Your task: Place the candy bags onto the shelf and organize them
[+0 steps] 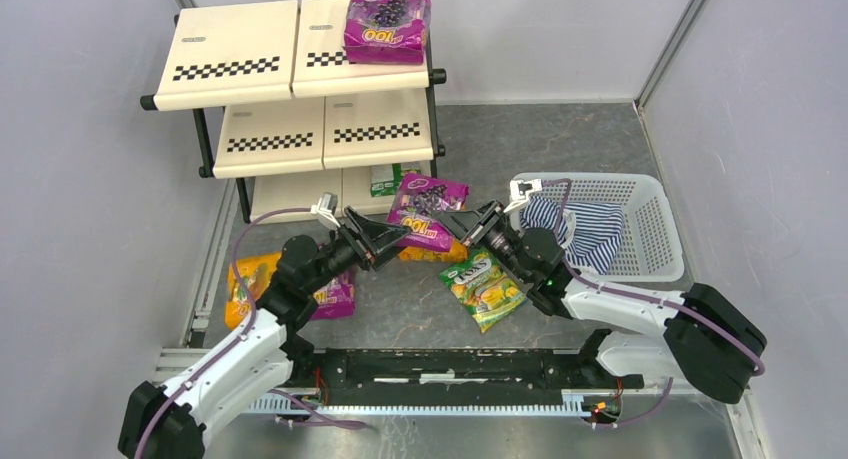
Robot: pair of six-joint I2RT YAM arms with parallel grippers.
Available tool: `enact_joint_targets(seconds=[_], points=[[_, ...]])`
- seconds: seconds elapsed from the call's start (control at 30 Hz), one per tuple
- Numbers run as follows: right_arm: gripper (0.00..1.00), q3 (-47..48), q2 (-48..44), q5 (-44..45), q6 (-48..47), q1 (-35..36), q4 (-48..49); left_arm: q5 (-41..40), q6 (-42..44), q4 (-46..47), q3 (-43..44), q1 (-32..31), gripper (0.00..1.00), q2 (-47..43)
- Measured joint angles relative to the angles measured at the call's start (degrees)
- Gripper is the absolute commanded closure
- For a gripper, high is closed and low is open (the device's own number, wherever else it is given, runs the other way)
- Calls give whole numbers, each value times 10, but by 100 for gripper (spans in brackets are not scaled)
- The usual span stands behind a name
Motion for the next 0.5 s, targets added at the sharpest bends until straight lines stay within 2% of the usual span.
enact_joint_targets(seconds=[0.27,0.5], points=[[91,0,-9,6,12,-2,16,-34,-47,71,0,-14,0,42],[92,0,-11,6,28,-2,26,-66,-49,100,3,-38,0,64]])
